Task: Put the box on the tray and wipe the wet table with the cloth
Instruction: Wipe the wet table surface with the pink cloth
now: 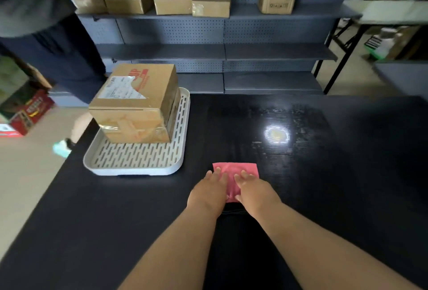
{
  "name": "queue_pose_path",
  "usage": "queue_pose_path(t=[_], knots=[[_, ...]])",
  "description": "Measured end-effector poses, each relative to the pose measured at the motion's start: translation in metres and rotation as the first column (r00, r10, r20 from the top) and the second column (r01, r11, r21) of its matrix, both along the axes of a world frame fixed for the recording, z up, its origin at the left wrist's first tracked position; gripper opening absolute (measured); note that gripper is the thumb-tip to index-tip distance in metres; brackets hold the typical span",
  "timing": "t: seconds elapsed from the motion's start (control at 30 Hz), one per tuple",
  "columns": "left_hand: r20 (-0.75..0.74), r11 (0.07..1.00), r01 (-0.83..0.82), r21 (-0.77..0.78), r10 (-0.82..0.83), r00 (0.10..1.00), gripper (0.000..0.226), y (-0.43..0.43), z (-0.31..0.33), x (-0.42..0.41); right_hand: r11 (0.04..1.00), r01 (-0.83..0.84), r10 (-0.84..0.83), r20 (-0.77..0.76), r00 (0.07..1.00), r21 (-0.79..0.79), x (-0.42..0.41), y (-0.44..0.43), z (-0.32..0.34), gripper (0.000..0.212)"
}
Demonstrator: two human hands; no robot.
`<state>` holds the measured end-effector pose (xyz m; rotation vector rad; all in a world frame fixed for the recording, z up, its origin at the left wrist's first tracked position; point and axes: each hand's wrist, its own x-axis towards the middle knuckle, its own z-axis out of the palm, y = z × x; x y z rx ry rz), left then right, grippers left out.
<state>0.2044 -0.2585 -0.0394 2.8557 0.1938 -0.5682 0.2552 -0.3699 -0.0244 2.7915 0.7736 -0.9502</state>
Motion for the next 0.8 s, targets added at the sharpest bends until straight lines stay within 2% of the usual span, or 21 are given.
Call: queue_pose_path(t=[0.43, 0.6, 0.8], knots=[[-0.039, 0.999, -0.030, 0.041, 0.032, 0.999, 0.065, 0.038, -0.005, -0.176, 0.989, -0.042, 0.040, 0.019, 0.999, 0.142, -0.172, 0.034, -0.006, 0.059], [-0.046, 0.996, 0.041, 0.080, -0.038, 0.998, 0.068, 0.025, -0.002, -0.193, 0.990, 0.022, -0.019, -0.018, 1.000, 0.139, -0.194, 0.021, -0.010, 0.061], [-0.056, 0.976, 0.196, 0.097, -0.192, 0.980, 0.071, -0.027, 0.007, -0.175, 0.994, 0.086, -0.084, -0.027, 0.996, 0.067, -0.185, -0.031, 0.003, 0.065]])
